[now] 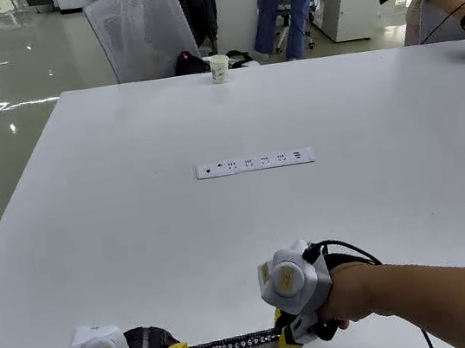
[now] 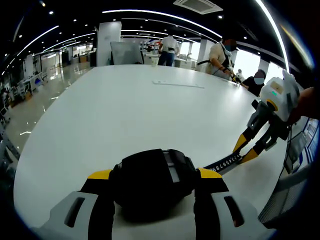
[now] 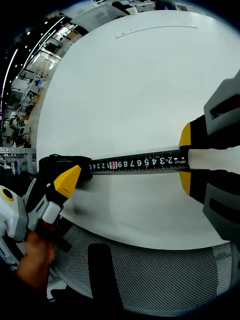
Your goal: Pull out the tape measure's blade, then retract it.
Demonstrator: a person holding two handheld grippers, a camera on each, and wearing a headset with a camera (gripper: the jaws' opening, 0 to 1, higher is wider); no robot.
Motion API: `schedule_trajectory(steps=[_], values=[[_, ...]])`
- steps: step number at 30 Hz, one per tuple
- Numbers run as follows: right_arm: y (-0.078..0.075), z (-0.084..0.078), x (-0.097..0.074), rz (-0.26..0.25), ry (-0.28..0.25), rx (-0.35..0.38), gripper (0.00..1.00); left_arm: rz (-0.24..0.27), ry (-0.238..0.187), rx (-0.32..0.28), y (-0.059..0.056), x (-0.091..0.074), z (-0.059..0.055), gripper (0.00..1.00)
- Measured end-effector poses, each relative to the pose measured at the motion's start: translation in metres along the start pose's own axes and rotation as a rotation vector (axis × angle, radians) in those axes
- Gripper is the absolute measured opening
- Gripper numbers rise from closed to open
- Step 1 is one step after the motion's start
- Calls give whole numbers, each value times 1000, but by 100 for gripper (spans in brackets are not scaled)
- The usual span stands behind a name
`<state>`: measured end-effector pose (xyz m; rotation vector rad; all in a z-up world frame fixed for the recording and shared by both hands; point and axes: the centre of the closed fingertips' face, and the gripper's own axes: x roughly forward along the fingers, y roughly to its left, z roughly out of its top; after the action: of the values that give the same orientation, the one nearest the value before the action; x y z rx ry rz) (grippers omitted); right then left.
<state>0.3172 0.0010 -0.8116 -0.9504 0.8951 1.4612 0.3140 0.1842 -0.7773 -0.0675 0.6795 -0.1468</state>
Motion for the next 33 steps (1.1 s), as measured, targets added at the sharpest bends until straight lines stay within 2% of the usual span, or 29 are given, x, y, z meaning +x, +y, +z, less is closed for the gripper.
schedule_trajectory(steps=[33], values=[[0, 19, 8, 12, -30, 6, 11, -15, -3, -15, 1, 1, 0, 59]])
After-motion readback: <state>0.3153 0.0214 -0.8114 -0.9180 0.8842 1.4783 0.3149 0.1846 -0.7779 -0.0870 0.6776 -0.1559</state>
